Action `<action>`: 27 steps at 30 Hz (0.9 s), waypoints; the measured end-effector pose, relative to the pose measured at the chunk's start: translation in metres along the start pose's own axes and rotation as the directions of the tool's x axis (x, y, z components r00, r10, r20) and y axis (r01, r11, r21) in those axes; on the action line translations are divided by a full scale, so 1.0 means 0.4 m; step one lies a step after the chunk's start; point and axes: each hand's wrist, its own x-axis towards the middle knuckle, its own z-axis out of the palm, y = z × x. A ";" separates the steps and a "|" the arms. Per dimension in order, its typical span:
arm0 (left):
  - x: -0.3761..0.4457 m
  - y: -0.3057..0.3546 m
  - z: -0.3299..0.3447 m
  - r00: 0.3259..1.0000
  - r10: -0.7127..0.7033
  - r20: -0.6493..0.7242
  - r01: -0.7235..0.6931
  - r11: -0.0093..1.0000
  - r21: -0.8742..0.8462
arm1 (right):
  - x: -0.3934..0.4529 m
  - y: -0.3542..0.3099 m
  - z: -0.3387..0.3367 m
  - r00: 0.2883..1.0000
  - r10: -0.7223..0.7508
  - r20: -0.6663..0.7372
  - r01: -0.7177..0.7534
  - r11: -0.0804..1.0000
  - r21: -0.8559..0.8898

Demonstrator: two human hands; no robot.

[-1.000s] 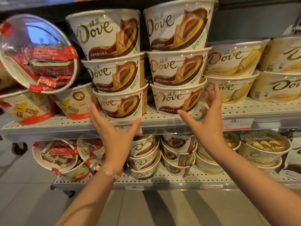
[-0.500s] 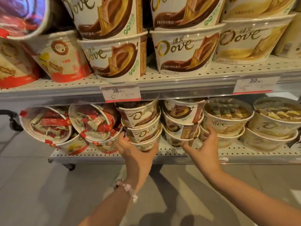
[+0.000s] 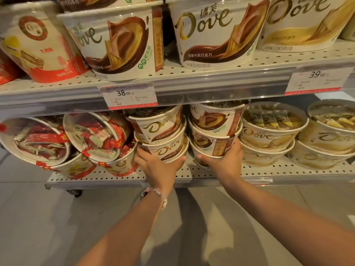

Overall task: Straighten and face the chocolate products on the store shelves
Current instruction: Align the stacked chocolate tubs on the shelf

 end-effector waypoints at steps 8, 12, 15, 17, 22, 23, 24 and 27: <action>0.022 -0.035 -0.019 0.991 0.121 0.063 -0.114 0.989 -0.098 | 0.007 0.021 -0.020 0.997 -0.075 0.015 0.076 0.991 -0.107; 0.036 -0.045 -0.031 0.987 0.127 0.099 -0.113 0.984 -0.141 | 0.006 0.024 -0.024 0.996 -0.089 0.026 0.092 0.989 -0.116; 0.052 -0.053 -0.035 0.984 0.125 0.129 -0.110 0.987 -0.117 | 0.007 0.027 -0.033 0.994 -0.103 0.041 0.106 0.989 -0.101; 0.068 -0.060 -0.039 0.979 0.119 0.168 -0.100 0.988 -0.118 | 0.008 0.027 -0.036 0.993 -0.105 0.054 0.110 0.989 -0.095; 0.089 -0.063 -0.049 0.960 0.113 0.255 -0.078 0.987 -0.143 | 0.014 0.018 -0.025 0.994 -0.084 0.071 0.085 0.996 -0.013; 0.086 -0.062 -0.050 0.962 0.109 0.250 -0.073 0.986 -0.150 | 0.013 0.014 -0.018 0.995 -0.071 0.066 0.071 0.997 0.010; 0.080 -0.061 -0.049 0.967 0.105 0.233 -0.070 0.986 -0.153 | 0.012 0.008 -0.010 0.997 -0.054 0.052 0.052 0.998 0.032; 0.046 -0.048 -0.037 0.984 0.076 0.162 -0.055 0.990 -0.128 | 0.013 -0.015 0.015 0.998 0.058 -0.013 -0.057 0.995 0.077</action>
